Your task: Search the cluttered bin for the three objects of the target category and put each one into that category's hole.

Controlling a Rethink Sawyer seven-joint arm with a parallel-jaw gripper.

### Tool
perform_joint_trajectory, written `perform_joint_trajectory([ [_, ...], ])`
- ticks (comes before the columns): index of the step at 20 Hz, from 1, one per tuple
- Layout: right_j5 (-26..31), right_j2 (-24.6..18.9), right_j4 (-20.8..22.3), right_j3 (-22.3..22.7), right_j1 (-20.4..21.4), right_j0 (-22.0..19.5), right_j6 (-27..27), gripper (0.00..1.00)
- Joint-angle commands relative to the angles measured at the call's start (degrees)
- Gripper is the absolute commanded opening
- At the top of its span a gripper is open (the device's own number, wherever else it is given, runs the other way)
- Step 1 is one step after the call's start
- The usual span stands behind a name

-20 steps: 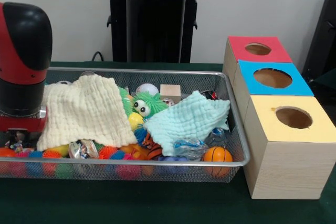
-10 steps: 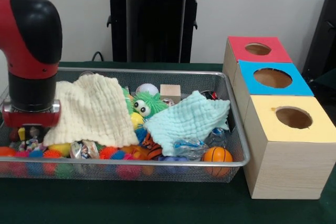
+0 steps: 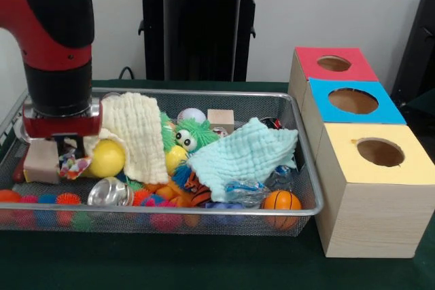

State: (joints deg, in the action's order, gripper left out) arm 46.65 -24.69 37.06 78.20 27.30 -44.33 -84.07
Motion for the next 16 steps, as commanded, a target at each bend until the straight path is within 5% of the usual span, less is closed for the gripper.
perform_joint_trajectory([
  [1, 12.80, -3.40, -5.67, 6.45, 7.49, 4.12, 6.56, 0.00],
  [6, 15.91, 1.07, -5.91, 6.07, 10.65, 9.29, -1.44, 0.00],
  [12, 12.79, 5.77, -5.28, 7.59, 12.07, 14.26, -9.51, 0.00],
  [16, 8.07, 16.39, 1.24, 8.18, 11.00, 26.11, -27.73, 0.00],
])
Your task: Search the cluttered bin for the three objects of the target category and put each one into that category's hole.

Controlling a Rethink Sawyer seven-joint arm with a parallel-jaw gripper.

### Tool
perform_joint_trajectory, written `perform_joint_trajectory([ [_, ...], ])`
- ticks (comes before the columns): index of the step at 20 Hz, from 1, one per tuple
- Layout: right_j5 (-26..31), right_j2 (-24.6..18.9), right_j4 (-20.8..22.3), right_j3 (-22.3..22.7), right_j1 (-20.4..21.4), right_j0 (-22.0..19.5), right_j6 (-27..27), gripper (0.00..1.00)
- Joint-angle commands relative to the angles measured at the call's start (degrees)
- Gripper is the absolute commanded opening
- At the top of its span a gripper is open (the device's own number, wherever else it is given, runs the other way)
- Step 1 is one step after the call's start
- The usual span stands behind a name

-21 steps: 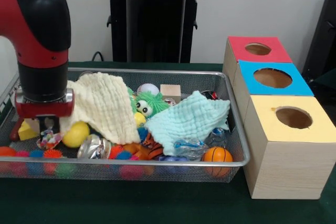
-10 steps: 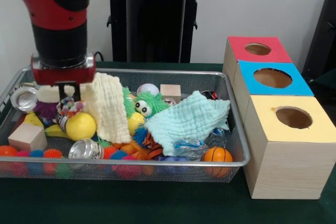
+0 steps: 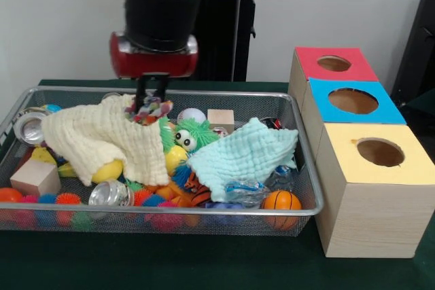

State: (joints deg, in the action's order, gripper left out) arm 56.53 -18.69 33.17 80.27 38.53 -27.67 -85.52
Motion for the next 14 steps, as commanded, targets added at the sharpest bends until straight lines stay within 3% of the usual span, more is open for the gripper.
perform_joint_trajectory([
  [1, -2.91, 11.65, 4.44, 6.53, -0.74, 10.84, -28.65, 0.00],
  [2, -4.28, 12.69, 3.21, 7.49, -1.27, 12.49, -32.11, 0.00],
  [4, -5.97, 14.05, 0.63, 8.77, -1.71, 14.28, -34.16, 0.00],
  [8, -7.34, 15.85, -3.13, 10.83, -1.61, 16.57, -36.95, 0.00],
  [14, -6.83, 17.28, -5.14, 12.42, -0.41, 19.96, -39.52, 0.00],
])
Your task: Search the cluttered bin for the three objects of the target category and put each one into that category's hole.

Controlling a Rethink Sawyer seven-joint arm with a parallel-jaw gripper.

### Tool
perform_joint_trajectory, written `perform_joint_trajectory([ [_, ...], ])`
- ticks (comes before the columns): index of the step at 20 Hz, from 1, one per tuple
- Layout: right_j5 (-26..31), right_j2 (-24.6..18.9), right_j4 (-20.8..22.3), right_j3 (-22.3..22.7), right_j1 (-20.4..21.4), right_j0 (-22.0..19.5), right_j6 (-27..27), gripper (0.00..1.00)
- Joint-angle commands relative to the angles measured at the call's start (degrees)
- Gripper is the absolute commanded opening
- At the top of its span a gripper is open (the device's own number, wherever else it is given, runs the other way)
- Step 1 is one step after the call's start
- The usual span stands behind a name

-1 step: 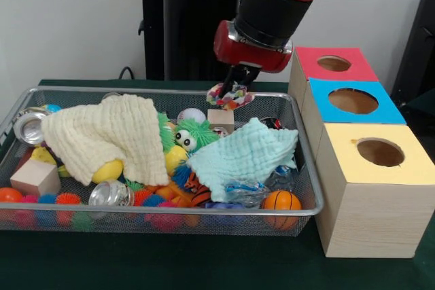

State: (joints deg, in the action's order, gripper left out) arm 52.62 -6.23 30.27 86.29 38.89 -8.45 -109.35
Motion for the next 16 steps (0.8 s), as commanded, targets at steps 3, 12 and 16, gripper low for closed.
perform_joint_trajectory([
  [3, -2.95, 5.21, -3.16, 6.91, -0.81, 2.26, -17.46, 0.00],
  [12, -5.95, 6.58, -9.86, 5.50, -3.03, 7.03, -26.60, 0.00],
  [16, -10.65, 5.19, -17.16, 7.37, -3.59, 6.88, -29.13, 0.00],
])
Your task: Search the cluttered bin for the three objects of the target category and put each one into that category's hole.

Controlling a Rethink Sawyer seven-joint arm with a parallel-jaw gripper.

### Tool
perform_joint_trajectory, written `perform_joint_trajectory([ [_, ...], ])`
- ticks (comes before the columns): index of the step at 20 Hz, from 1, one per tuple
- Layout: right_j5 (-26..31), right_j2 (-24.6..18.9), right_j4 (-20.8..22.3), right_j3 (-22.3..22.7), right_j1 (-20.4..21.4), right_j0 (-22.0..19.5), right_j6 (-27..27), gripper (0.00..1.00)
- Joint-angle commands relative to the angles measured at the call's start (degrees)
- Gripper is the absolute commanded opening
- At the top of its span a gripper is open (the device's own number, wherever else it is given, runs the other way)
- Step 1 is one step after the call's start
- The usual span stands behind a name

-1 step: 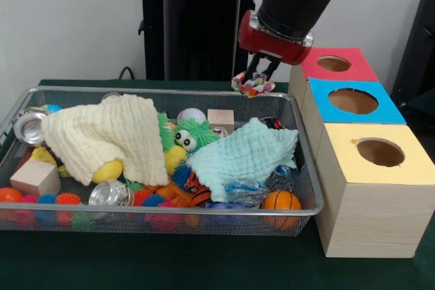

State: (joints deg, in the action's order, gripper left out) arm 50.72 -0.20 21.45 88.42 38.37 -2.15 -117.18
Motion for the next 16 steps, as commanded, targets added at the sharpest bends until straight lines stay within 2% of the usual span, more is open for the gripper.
perform_joint_trajectory([
  [1, -10.00, -1.37, -10.30, 5.99, -3.08, 0.29, -21.65, 0.00],
  [4, -11.82, -0.93, -14.46, 6.46, -3.36, 0.96, -23.20, 0.00],
  [10, -12.56, 1.87, -19.60, 5.26, -4.10, 4.14, -26.83, 0.00],
  [16, -12.71, 3.73, -22.25, 3.96, -4.48, 6.34, -27.87, 0.00],
])
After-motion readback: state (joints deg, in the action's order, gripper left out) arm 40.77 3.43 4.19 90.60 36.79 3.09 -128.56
